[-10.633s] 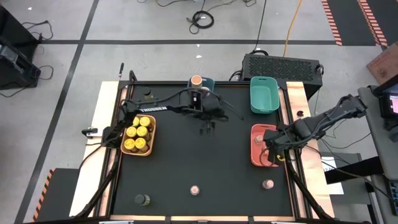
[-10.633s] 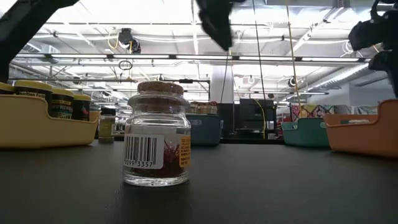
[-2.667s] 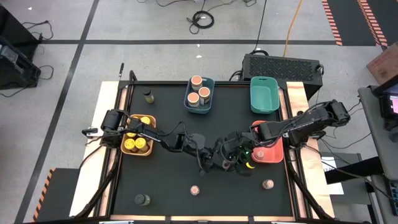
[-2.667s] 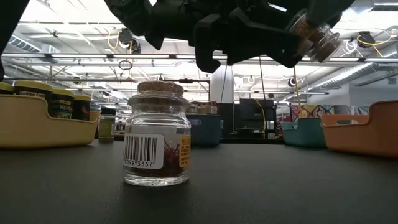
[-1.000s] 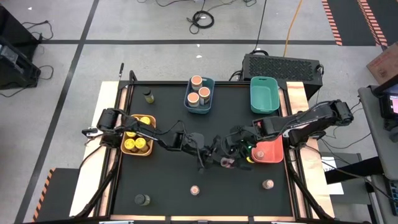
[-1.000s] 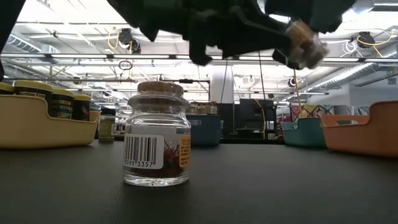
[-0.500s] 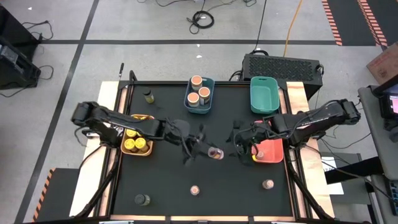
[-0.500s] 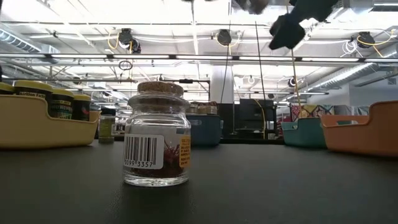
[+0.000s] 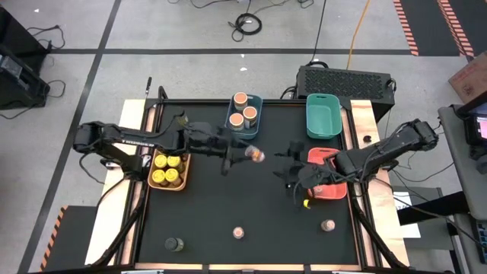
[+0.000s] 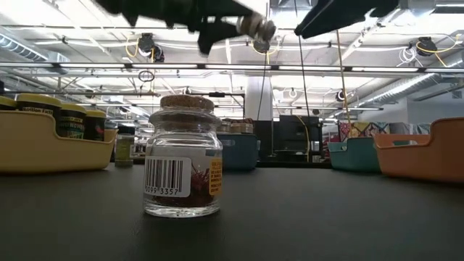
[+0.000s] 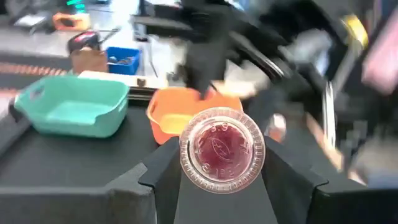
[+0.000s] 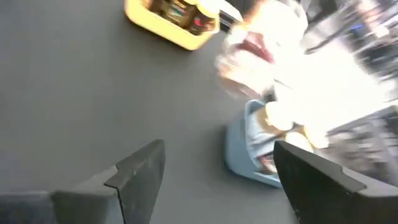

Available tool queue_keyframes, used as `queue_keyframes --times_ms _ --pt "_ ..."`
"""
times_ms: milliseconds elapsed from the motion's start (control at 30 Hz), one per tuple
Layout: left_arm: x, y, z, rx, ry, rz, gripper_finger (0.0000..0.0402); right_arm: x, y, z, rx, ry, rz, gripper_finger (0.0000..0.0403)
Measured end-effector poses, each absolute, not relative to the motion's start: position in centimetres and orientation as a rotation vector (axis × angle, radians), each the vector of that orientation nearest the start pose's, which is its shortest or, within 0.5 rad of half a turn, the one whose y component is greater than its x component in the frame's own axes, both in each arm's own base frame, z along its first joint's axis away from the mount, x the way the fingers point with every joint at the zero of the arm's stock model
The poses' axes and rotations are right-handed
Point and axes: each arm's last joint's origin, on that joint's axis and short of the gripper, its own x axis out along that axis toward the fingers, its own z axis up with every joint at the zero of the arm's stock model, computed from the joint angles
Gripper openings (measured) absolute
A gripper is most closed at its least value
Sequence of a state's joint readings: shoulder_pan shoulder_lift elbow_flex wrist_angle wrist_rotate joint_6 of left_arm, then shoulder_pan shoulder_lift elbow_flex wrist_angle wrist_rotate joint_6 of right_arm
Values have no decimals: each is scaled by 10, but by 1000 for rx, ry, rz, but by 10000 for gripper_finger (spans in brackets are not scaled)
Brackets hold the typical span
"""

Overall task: Sort spices by type
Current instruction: Put the small brown seasoning bottle into the orange bin

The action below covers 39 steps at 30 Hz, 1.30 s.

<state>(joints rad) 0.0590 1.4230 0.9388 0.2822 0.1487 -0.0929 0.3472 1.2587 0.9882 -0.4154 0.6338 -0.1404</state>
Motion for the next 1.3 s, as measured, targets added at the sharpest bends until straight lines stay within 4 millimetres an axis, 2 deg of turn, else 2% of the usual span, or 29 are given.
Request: queue_keyframes --times_ms 167,267,367,633,1133,1300 --pt "304 35 248 -443 44 -1 188 258 82 279 -595 645 -343 293" --pt "293 35 235 -552 -73 16 189 263 86 274 -629 631 -426 293" --pt "289 26 227 -605 -156 32 197 272 88 273 -646 586 -486 293" --pt "296 8 219 -597 -203 16 198 300 97 276 -668 426 -501 293" --pt "295 5 224 -588 -232 -69 198 313 88 281 -652 348 -473 292" --pt "295 5 225 -588 -248 -74 198 314 82 281 -650 356 -489 272"
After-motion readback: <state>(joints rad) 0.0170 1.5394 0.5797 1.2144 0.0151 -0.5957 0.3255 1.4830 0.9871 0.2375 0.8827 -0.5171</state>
